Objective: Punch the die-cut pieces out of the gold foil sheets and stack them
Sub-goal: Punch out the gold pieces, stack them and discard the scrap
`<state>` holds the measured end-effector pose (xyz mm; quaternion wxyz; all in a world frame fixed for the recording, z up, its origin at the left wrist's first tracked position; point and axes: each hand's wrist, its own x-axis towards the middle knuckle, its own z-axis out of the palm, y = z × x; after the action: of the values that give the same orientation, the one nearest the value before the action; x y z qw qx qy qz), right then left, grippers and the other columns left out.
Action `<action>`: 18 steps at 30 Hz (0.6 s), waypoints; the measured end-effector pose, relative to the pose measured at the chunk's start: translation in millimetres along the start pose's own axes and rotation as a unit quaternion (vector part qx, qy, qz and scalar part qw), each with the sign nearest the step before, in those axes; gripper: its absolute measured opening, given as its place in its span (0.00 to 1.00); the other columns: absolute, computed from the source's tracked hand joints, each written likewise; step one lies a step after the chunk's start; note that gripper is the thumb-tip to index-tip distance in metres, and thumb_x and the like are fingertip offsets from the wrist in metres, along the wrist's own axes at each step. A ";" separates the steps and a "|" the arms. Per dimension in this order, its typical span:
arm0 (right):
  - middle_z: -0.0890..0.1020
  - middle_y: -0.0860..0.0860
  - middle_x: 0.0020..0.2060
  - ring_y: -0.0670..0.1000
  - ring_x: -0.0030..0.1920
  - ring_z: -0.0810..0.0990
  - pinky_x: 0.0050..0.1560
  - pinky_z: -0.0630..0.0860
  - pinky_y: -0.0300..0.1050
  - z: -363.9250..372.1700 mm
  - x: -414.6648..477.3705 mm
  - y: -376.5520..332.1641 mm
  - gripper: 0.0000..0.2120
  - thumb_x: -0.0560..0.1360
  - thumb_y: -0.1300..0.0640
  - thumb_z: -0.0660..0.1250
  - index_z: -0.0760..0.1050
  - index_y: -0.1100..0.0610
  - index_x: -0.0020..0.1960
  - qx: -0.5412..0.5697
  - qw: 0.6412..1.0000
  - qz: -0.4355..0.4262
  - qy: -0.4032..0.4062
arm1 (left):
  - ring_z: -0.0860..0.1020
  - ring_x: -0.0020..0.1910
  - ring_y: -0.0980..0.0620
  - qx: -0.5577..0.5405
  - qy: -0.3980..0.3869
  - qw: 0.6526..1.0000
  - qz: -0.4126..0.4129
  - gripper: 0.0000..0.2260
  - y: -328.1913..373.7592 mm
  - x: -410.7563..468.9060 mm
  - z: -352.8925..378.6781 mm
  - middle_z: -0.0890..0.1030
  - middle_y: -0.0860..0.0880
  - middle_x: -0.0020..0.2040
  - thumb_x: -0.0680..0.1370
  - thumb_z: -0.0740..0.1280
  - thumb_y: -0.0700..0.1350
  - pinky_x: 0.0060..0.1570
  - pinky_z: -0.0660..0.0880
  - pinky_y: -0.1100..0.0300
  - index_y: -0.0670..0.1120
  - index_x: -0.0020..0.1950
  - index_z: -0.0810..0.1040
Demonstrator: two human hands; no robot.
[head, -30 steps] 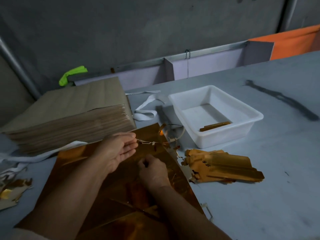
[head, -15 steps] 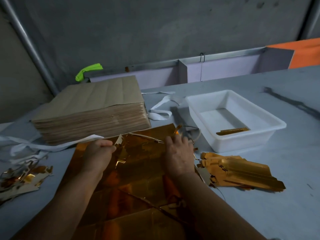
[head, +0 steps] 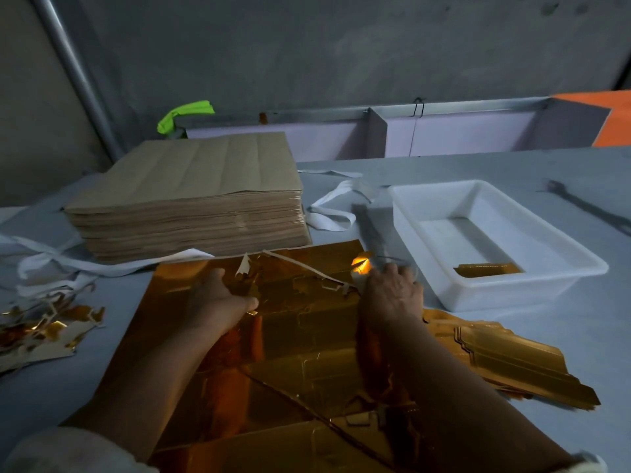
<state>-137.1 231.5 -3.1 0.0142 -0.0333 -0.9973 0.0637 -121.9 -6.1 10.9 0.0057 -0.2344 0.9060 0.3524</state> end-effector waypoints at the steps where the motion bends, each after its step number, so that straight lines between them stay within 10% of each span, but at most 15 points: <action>1: 0.73 0.55 0.62 0.56 0.62 0.70 0.59 0.70 0.51 0.0 0.8 0.4 0.16 0.81 0.52 0.61 0.71 0.54 0.67 -0.007 1.000 -0.003 0.000 | 0.65 0.72 0.40 0.017 -0.004 1.000 0.007 0.38 2.2 0.9 2.6 0.65 0.43 0.75 0.73 0.75 0.47 0.64 0.70 0.45 0.51 0.78 0.59; 13: 0.74 0.57 0.62 0.55 0.62 0.72 0.59 0.73 0.48 -9.0 -3.6 -2.5 0.15 0.83 0.57 0.59 0.70 0.59 0.68 0.038 0.999 -0.034 0.017 | 0.76 0.47 0.54 0.111 0.005 0.990 0.090 0.11 3.7 5.4 20.2 0.77 0.54 0.48 0.79 0.68 0.44 0.37 0.70 0.62 0.51 0.61 0.77; 18: 0.77 0.57 0.57 0.55 0.56 0.76 0.50 0.73 0.45 -37.7 -9.6 -16.6 0.10 0.82 0.59 0.62 0.74 0.59 0.62 0.024 0.996 -0.072 0.049 | 0.79 0.46 0.51 -0.081 -0.043 0.994 0.054 0.08 10.4 0.8 11.3 0.79 0.50 0.47 0.78 0.67 0.40 0.49 0.79 0.52 0.53 0.51 0.76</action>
<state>-127.4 219.2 36.1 0.0683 0.0356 -0.9934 0.0847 -128.8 7.6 8.9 0.0066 -0.1698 0.8847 0.4341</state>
